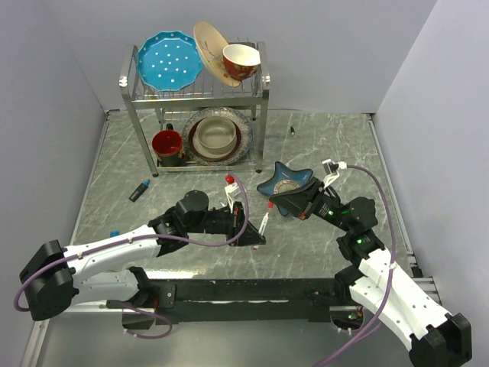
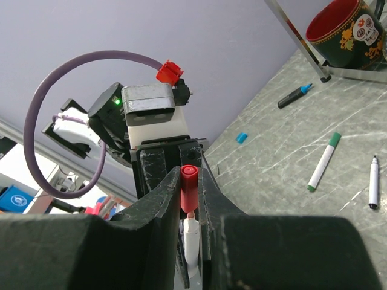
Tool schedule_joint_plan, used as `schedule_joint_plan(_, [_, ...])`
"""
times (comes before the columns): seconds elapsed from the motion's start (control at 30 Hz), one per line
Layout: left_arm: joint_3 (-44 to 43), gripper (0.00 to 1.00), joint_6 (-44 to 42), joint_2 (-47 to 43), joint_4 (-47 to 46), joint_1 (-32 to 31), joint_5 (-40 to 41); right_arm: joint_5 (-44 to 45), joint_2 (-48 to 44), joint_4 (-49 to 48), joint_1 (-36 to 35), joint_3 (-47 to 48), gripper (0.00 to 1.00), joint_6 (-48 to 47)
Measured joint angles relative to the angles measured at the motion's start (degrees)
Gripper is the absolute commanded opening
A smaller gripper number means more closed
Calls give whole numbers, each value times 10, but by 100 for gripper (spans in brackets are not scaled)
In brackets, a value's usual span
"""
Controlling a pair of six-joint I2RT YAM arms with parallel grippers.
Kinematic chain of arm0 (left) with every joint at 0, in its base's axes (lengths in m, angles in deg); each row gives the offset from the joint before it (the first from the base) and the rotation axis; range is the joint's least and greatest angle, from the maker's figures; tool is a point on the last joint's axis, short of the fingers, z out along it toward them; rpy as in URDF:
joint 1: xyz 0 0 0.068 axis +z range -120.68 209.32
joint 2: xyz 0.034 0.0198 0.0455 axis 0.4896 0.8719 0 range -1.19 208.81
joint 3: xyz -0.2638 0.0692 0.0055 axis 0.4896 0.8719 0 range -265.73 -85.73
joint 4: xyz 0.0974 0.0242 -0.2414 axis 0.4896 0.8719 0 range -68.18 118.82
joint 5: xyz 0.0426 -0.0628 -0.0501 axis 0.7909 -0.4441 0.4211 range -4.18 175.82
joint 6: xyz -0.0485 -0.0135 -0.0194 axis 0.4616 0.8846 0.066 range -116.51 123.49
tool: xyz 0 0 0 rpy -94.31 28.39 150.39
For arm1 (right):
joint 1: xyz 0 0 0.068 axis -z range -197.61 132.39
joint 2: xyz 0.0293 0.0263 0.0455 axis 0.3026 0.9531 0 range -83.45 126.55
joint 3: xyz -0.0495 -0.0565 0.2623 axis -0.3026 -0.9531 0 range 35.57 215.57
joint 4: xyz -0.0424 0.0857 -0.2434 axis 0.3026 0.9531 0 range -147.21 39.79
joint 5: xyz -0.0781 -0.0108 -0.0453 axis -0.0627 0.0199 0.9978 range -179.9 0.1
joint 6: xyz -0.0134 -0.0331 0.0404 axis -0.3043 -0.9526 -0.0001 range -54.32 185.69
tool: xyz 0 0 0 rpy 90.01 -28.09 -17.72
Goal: Insert the pens into the pen caps
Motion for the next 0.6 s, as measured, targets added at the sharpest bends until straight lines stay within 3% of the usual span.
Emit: schedule_joint_plan(0.6, [-33,1,-19,11,28,9,17,3,-10,-21,-1,-25,0,7])
